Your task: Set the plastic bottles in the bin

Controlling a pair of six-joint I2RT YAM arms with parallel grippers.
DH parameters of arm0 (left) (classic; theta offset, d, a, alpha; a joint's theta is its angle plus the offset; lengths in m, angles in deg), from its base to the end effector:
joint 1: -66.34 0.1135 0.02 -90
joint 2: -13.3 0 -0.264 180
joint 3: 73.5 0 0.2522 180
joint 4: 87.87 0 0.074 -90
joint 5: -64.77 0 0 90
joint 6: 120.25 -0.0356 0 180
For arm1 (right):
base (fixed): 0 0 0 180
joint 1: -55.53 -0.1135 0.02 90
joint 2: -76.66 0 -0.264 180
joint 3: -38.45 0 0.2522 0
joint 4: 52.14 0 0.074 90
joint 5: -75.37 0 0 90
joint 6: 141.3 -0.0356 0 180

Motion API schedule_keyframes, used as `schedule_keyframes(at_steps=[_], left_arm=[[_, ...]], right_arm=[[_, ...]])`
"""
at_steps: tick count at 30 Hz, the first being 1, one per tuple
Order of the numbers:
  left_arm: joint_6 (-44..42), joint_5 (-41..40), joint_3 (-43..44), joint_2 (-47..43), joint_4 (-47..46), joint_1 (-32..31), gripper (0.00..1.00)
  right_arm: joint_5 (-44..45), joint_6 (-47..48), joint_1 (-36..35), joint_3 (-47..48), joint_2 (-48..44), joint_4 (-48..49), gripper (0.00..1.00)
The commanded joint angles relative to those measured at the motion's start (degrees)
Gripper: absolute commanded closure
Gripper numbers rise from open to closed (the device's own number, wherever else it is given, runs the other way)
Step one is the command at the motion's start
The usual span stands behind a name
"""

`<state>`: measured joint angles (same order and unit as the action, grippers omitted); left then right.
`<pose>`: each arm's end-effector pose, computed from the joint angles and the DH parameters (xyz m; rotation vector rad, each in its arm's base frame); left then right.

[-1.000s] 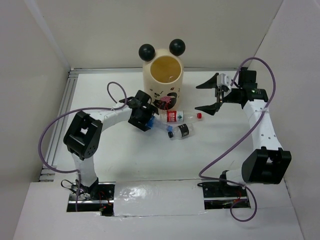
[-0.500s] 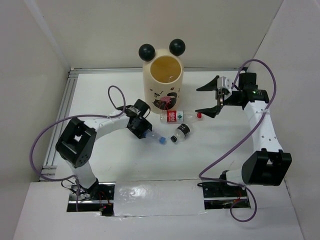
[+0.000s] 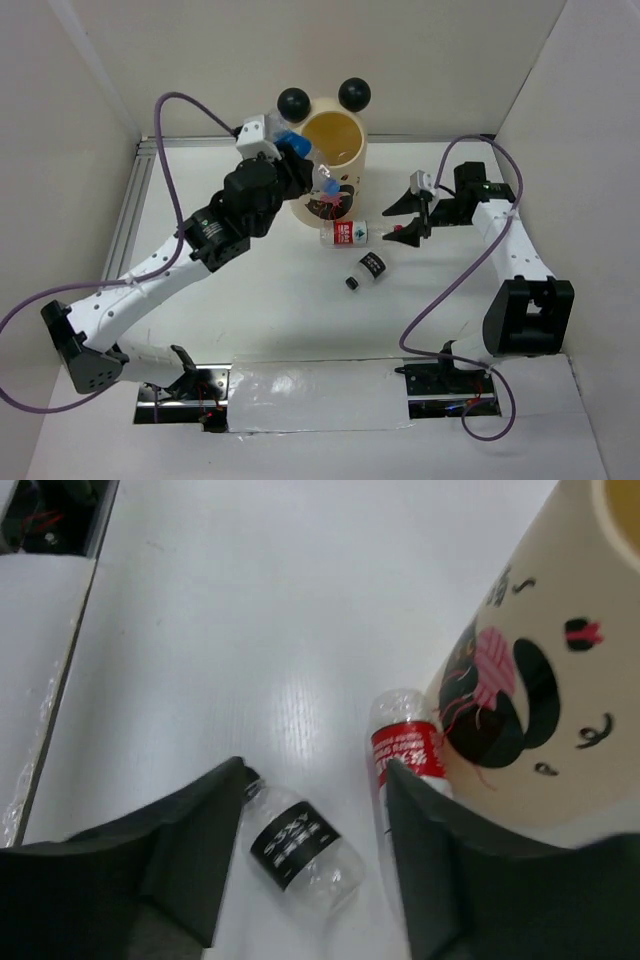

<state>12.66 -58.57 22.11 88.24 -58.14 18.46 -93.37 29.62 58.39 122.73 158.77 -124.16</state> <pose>0.2089 -0.2018 0.4411 -0.3591 1.7122 -0.6732 0.2651 0.0217 0.3086 -1.3572 1.2513 0.8991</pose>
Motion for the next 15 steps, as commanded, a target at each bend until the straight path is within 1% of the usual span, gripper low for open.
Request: schedule_keyframes(at_steps=[1, 2, 3, 4, 6, 7, 8, 9, 11, 12, 14, 15], left_arm=[[-26.62, -9.10, 1.99, 4.94, -25.50, -1.17, 1.00], [-30.14, -9.89, 2.79, 6.52, -29.72, -1.69, 1.00], [-33.65, -11.47, 3.67, 10.28, -33.94, -1.69, 1.00], [-40.56, -12.00, 5.33, 12.23, -42.51, -1.69, 1.00], [-47.28, -13.93, 7.44, 16.54, -50.55, -2.21, 1.00], [-52.88, -15.60, 8.58, 20.73, -54.08, -2.22, 1.00], [-55.55, -16.31, 10.95, 22.78, -59.51, -2.22, 1.00], [-61.66, -17.79, 12.36, 27.15, -61.91, -2.22, 1.00], [-68.89, -18.86, 15.97, 31.65, -65.78, -2.22, 1.00], [-76.94, -21.39, 16.59, 35.85, -72.76, -2.22, 0.95], [-84.54, -22.11, 16.59, 39.31, -80.53, -2.22, 0.88], [-85.53, -21.42, 15.11, 39.32, -83.09, -2.22, 0.84]], right_arm=[[7.27, 1.52, -1.45, -1.35, 1.39, -4.58, 0.28], [8.15, 1.52, -1.45, -1.35, 1.39, -4.58, 0.15], [8.69, 2.13, -1.45, -2.22, 1.39, -4.58, 0.00], [9.30, 2.13, -1.45, -2.75, 1.39, -4.58, 0.00], [11.06, 2.13, -1.45, -3.45, 1.39, -5.20, 0.00], [11.06, 2.13, -1.45, -3.46, 1.39, -5.20, 0.00], [11.67, 2.13, -1.45, -3.46, 1.39, -5.89, 0.00], [12.38, 2.13, -1.45, -4.07, 1.39, -5.90, 0.00], [13.08, 2.13, -0.74, -4.60, 0.69, -5.90, 0.00], [13.09, 2.13, 0.56, -5.13, -0.01, -5.90, 0.00], [12.56, 2.13, 1.62, -5.91, -0.89, -5.03, 0.00], [12.56, 2.13, 1.63, -5.92, -0.89, -4.15, 0.00]])
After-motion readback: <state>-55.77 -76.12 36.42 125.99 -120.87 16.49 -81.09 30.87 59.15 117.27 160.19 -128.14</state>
